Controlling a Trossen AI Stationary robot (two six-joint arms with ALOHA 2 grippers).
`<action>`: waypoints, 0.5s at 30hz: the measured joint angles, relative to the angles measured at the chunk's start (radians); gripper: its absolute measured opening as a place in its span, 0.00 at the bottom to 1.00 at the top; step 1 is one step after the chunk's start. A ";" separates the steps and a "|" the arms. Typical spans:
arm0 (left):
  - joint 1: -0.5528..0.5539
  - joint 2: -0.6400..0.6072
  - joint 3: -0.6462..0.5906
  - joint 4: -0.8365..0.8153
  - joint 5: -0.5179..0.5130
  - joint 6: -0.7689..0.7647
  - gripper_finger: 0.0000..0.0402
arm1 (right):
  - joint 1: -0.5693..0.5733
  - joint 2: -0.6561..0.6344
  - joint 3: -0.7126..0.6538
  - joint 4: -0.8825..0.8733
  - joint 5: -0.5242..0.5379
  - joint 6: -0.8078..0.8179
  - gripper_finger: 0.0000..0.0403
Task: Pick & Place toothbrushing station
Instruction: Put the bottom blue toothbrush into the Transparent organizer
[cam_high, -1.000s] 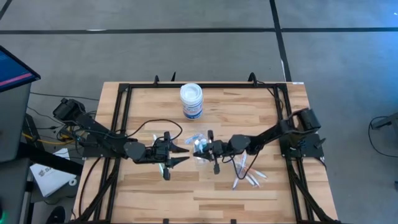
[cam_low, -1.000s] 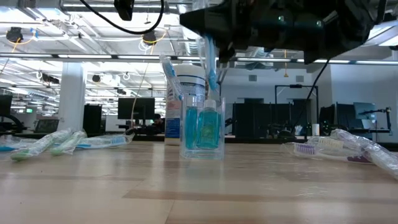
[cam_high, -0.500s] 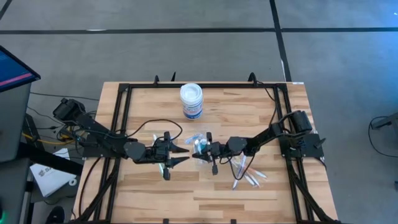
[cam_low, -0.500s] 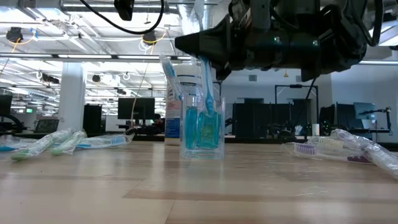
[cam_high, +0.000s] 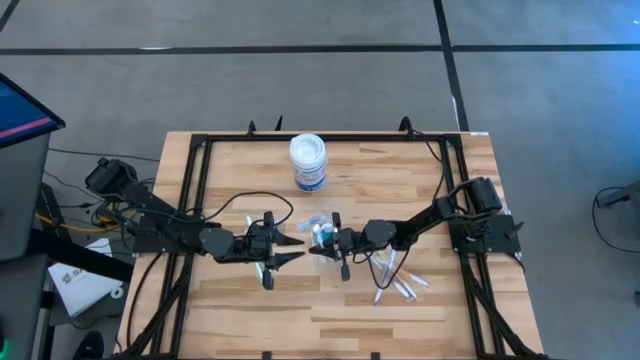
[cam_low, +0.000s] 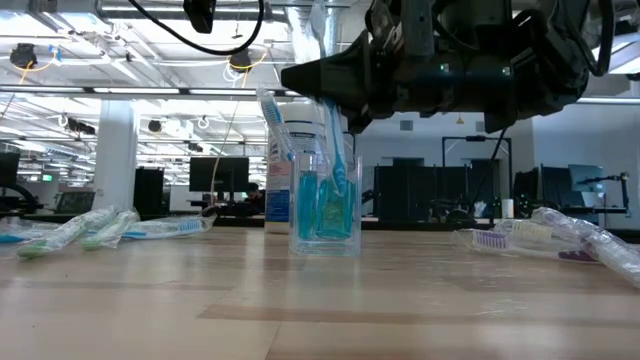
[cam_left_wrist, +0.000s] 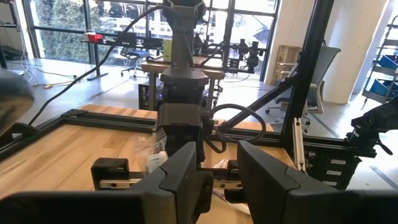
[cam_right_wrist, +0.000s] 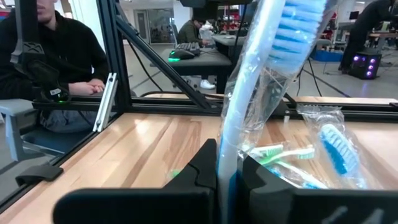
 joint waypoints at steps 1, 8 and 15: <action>0.000 0.000 0.000 0.000 0.000 0.000 0.28 | 0.000 0.000 0.000 0.000 0.000 0.000 0.00; 0.000 0.000 0.000 0.000 0.000 0.000 0.28 | 0.002 0.000 0.000 0.000 -0.003 -0.016 0.00; 0.000 0.000 0.000 0.000 0.000 0.000 0.28 | 0.002 0.035 -0.005 0.040 -0.003 -0.013 0.00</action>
